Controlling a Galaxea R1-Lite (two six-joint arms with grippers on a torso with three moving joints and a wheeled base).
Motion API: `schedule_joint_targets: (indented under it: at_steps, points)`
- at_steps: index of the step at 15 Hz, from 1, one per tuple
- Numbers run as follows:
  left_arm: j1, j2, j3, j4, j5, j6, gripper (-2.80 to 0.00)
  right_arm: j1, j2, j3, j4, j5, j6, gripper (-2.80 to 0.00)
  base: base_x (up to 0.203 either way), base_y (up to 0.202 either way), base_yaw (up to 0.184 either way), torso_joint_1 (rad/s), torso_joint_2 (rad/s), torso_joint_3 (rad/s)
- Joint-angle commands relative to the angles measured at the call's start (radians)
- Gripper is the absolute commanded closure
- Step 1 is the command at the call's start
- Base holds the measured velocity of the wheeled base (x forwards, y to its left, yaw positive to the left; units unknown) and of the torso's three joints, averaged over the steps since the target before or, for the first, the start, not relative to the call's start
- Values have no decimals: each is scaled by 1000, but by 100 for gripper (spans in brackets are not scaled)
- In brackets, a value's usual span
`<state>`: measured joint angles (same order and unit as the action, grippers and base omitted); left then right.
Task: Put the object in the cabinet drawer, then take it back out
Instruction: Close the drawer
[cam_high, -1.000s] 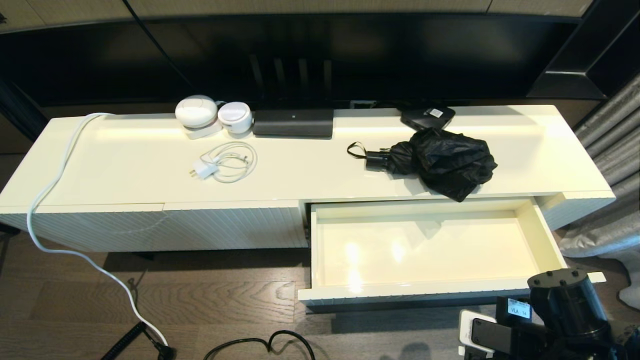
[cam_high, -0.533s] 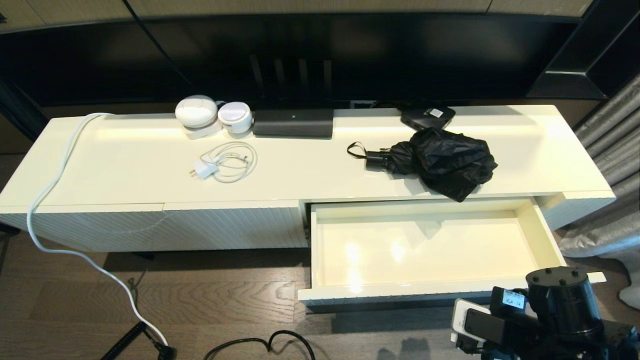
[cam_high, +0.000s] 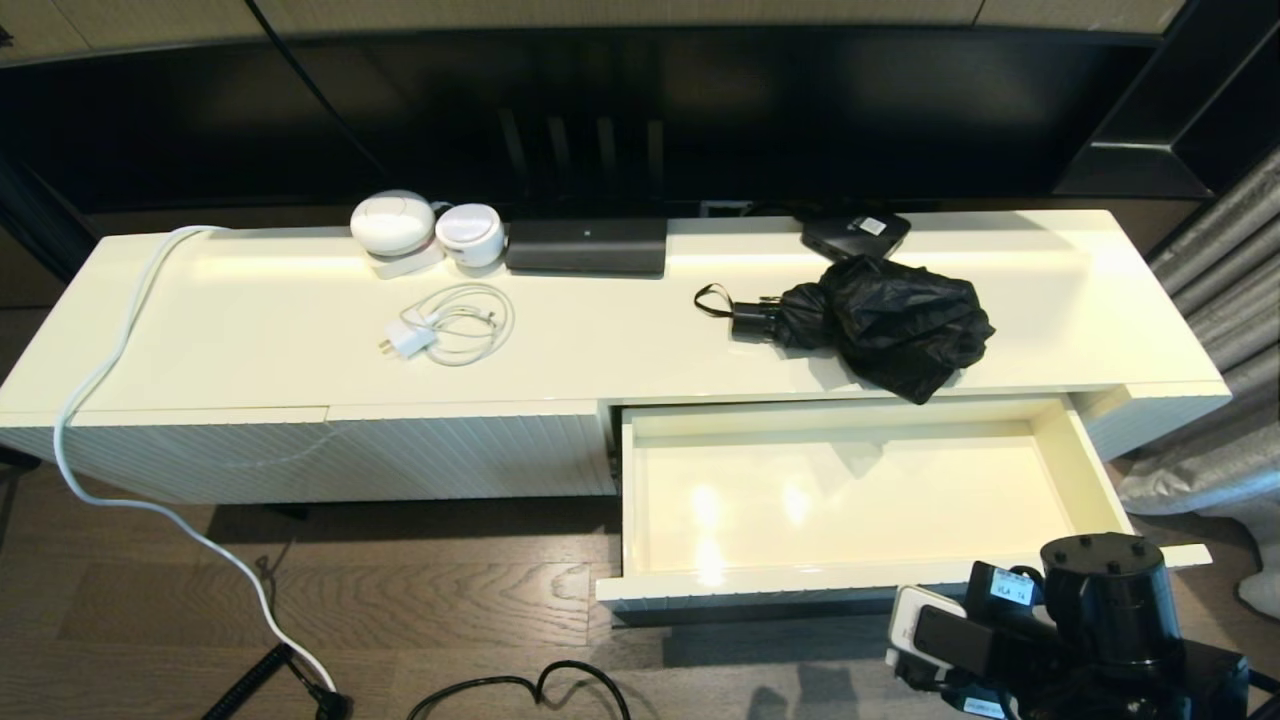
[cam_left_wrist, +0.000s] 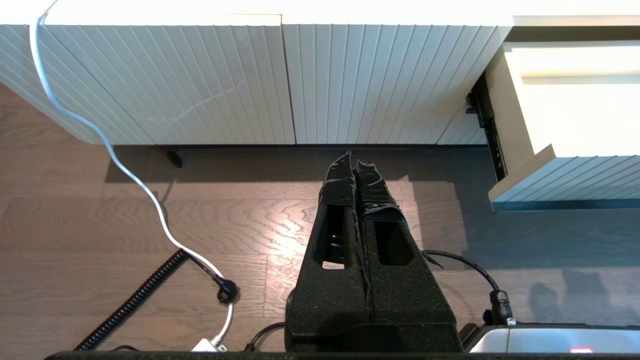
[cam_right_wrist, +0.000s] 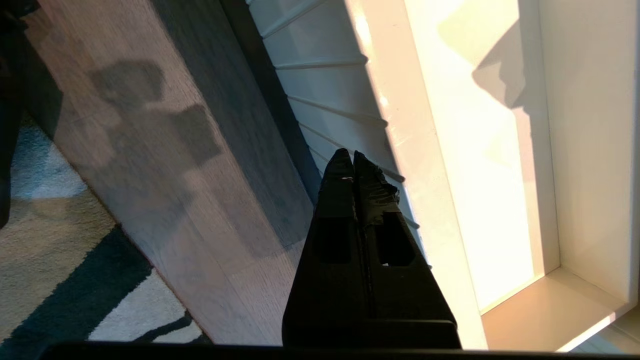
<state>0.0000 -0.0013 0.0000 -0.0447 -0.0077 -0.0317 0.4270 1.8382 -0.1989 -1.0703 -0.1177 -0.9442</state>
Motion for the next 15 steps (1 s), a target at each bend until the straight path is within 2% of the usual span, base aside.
schedule_joint_targets:
  at_steps: [1, 5, 15]
  points:
    - [2, 1, 0, -1, 0, -1, 0, 1, 27, 0, -39, -2, -6, 0, 0, 0, 0, 0, 0, 0]
    - [1, 1, 0, 0, 0, -1, 0, 1, 93, -6, -173, -26, -19, 0, 0, 0, 0, 0, 0, 0]
    - [0, 1, 0, -1, 0, -1, 0, -1, 187, -119, -264, -52, -22, 0, 0, 0, 0, 0, 0, 0]
